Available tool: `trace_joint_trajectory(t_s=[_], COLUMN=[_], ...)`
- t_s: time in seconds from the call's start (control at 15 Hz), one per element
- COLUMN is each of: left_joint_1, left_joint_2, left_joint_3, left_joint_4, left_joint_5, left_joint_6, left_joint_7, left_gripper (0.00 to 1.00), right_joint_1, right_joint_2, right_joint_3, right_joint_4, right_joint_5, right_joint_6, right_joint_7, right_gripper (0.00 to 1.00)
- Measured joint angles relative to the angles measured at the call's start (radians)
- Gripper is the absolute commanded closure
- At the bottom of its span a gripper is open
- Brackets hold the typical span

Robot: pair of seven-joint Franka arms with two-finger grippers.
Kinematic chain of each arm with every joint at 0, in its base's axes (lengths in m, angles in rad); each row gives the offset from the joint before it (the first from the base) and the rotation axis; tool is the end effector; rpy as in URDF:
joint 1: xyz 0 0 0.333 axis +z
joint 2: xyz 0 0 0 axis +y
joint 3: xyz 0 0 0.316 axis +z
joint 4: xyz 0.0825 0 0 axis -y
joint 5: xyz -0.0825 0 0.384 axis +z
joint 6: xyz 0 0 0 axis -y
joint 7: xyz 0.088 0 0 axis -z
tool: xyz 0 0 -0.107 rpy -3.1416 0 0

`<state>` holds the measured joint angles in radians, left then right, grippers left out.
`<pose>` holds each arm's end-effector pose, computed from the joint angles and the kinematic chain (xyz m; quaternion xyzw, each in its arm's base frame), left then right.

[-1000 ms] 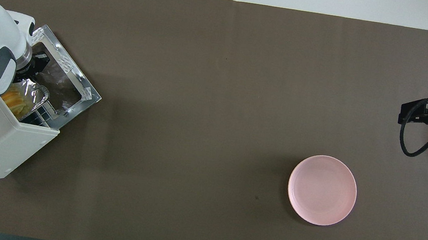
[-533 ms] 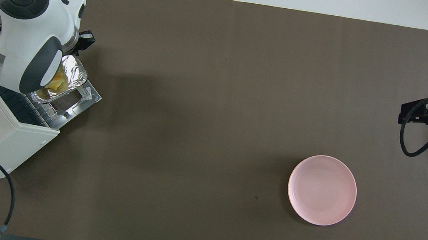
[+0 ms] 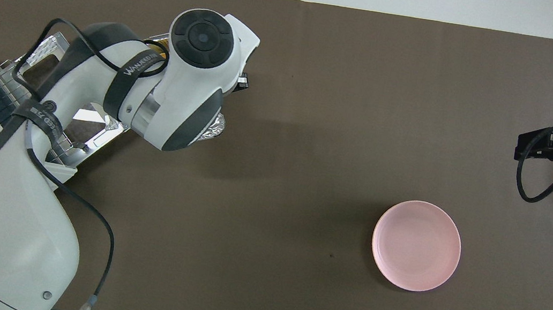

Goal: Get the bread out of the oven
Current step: 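Pull the foil tray out of the oven with the left gripper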

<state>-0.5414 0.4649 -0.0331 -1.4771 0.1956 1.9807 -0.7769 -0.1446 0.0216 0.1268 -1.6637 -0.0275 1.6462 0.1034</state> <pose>0.5926 -0.3647 0.4136 -0.9942 -0.0655 -0.0671 0.0525 0.5638 -0.0135 0.5750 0.9980 -0.0592 -0.0189 0.0131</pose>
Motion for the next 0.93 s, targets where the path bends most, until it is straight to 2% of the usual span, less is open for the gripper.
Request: trace_joint_trajectory(t_s=[0.27,0.93], left_joint_1=[-0.123,-0.214], left_joint_2=[0.024,0.048], left_joint_3=[-0.002,-0.035], left_joint_4=[0.045,0.063], left_joint_5=[-0.025,-0.036], left_joint_6=[-0.018,-0.015], left_joint_7=[0.0,0.131], left_gripper=[1.0,1.0], right_joint_1=[0.0,0.0], right_joint_2=[0.0,0.0], right_joint_3=[0.0,0.0], right_joint_4=[0.0,0.0], right_joint_5=[0.0,0.0], right_joint_6=[0.0,0.0], right_joint_7=[0.0,0.0], right_gripper=[0.0,0.0])
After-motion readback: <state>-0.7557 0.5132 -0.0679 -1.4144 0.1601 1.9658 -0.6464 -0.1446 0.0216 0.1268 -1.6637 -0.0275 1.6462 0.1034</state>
